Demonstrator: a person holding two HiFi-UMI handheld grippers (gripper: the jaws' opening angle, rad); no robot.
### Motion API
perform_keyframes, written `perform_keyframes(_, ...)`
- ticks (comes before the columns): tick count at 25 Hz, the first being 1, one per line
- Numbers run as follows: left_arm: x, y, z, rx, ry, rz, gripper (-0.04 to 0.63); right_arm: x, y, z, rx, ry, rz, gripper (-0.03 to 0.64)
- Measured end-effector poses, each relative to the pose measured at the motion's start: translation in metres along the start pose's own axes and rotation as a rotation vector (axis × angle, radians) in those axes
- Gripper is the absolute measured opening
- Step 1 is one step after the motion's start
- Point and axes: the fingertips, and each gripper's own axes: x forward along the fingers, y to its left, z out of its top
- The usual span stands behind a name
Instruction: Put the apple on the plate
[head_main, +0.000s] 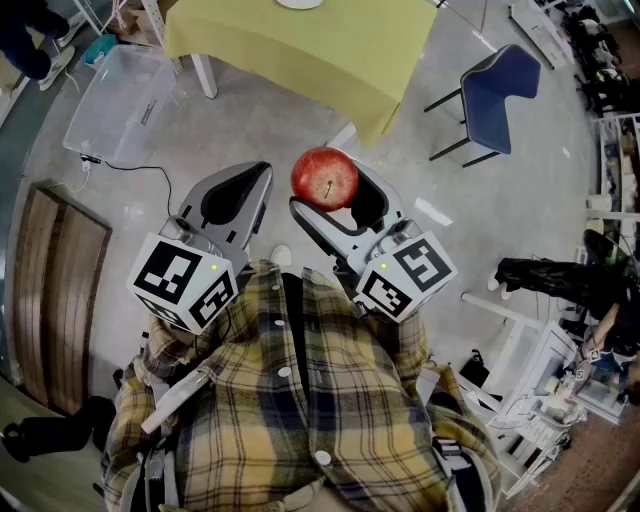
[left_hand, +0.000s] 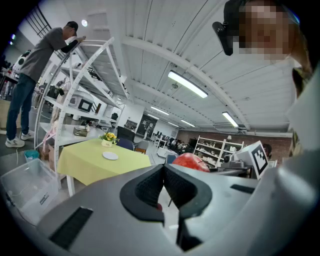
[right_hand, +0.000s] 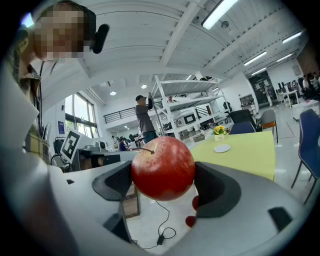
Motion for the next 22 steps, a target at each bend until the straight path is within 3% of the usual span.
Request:
perform_keyframes(11,0.0,-0.002,-0.009,-0.004,0.0,0.015,0.009,-0.013,-0.006,-0.009,0.032,-0.007,-0.016,0.37)
perform_keyframes(22,0.006,-0.014,-0.021,-0.015,-0.017,0.092,0.009,-0.038,-0.027,-0.019,0.046,0.007,0.009,0.37)
